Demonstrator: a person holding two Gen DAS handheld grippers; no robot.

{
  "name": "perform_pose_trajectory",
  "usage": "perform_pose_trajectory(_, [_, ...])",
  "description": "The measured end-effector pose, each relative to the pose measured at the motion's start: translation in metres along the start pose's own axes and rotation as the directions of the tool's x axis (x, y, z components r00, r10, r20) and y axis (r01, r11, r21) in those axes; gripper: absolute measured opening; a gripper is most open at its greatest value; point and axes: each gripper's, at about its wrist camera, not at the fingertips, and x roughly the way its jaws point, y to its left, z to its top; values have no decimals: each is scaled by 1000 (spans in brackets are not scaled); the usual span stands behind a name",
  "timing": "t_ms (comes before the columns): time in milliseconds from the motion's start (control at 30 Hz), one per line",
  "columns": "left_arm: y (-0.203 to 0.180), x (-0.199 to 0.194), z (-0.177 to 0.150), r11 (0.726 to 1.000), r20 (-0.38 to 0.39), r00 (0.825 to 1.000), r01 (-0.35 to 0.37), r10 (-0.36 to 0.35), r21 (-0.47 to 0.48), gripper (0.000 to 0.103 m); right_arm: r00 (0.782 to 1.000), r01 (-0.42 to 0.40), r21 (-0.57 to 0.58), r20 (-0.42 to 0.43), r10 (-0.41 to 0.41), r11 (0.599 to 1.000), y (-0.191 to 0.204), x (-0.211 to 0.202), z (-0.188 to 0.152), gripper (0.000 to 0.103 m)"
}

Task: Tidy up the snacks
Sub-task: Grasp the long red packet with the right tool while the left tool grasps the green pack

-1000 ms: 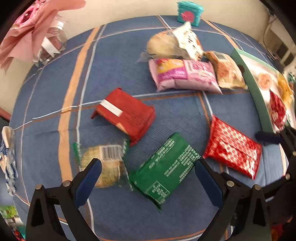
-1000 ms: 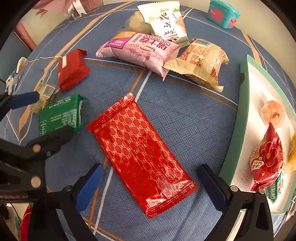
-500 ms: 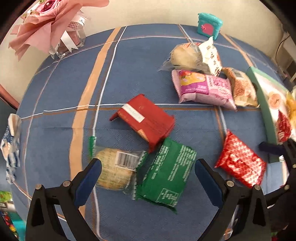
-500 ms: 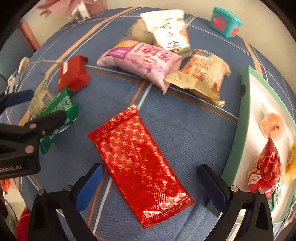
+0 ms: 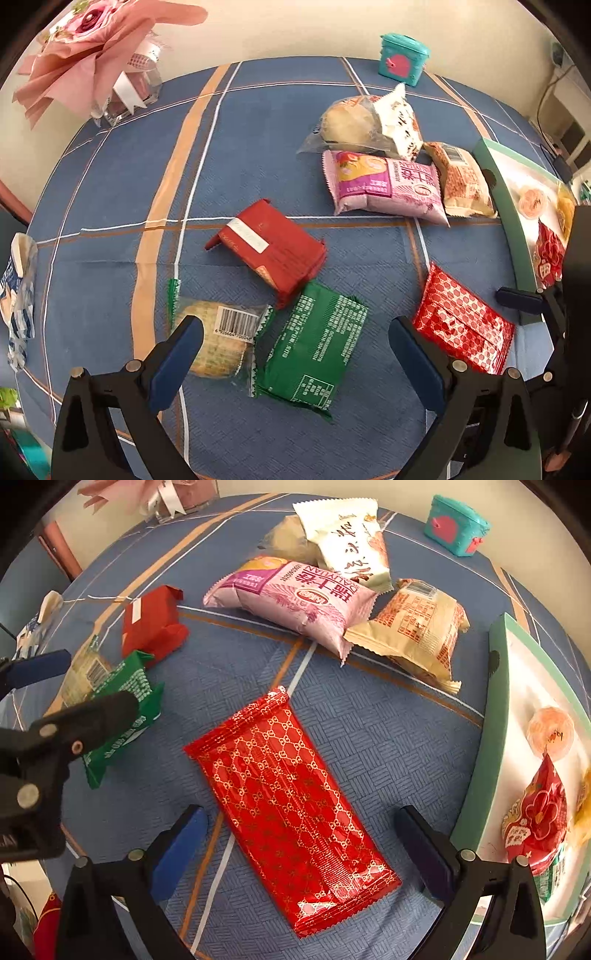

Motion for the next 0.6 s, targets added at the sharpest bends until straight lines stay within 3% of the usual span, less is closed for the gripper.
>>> perform_pose_trajectory(200, [-12,1,-6,998,-25,1000,-12,13,55,96,1000,9,-24,7,-8,1000,-16,-5,-17,102])
perform_pose_trajectory(267, [-13,3,-7,998,-39,999,-6,8,67,86,1000,5,-46,21,-4,999,-14,-5,-22,93])
perform_pose_trajectory(333, [-16,3,-9,997,-55,998,8,-4,71,68,999,-1,-61,37,3,998,-5,-2,-26,83])
perform_pose_trajectory(433, [-20,3,-11,996,-72,997,27,-21,83,59,998,-9,-62,58,13,998,-2,-6,-28,66])
perform_pose_trajectory(600, [-17,11,-14,997,-113,993,47,-40,55,49,997,-9,-55,74,14,998,-5,-10,-33,55])
